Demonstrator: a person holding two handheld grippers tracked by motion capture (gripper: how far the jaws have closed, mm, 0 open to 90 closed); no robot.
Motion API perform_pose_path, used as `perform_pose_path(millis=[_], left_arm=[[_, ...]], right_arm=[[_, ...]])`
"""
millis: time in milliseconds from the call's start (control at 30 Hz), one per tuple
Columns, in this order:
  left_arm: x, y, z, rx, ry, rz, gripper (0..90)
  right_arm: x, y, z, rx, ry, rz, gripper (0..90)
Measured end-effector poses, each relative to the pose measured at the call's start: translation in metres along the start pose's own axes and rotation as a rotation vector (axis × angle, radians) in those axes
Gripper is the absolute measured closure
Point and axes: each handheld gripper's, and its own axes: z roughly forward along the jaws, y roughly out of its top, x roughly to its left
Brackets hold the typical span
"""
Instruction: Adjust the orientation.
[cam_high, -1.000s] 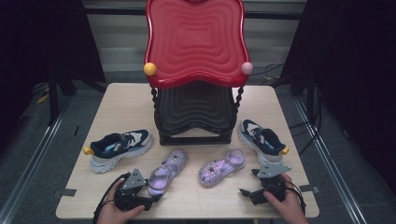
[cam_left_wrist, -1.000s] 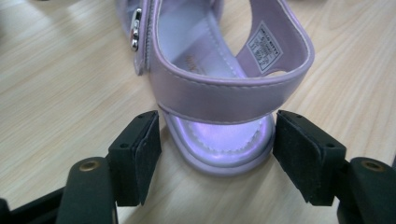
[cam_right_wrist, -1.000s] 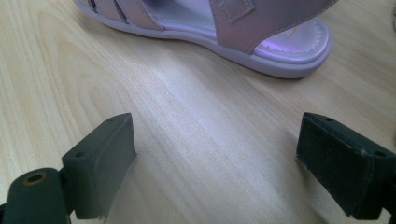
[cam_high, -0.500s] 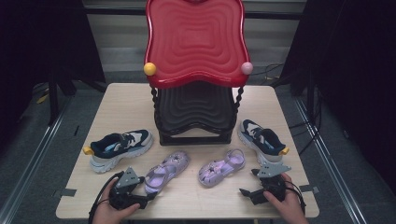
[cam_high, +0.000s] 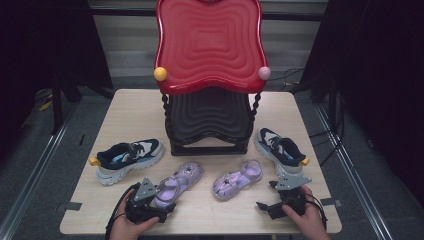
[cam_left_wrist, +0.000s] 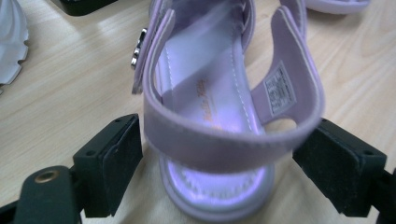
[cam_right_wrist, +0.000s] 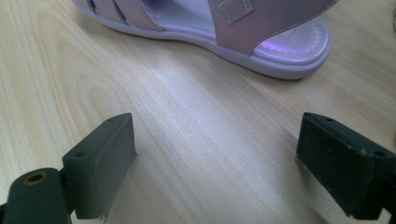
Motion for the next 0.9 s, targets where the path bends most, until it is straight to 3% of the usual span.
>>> perform_pose_path(millis=[33, 333, 900], left_arm=[[0.0, 0.001, 0.002, 0.001, -0.009, 0.0, 15.6], [-0.002, 0.008, 0.011, 0.021, 0.042, 0.015, 15.6], [-0.003, 0.013, 0.018, 0.034, 0.087, -0.024, 15.7]], right_arm=[[0.0, 0.0, 0.0, 0.0, 0.0, 0.0, 10.9], [0.0, 0.0, 0.0, 0.0, 0.0, 0.001, 10.9], [0.0, 0.0, 0.0, 0.0, 0.0, 0.002, 10.9]])
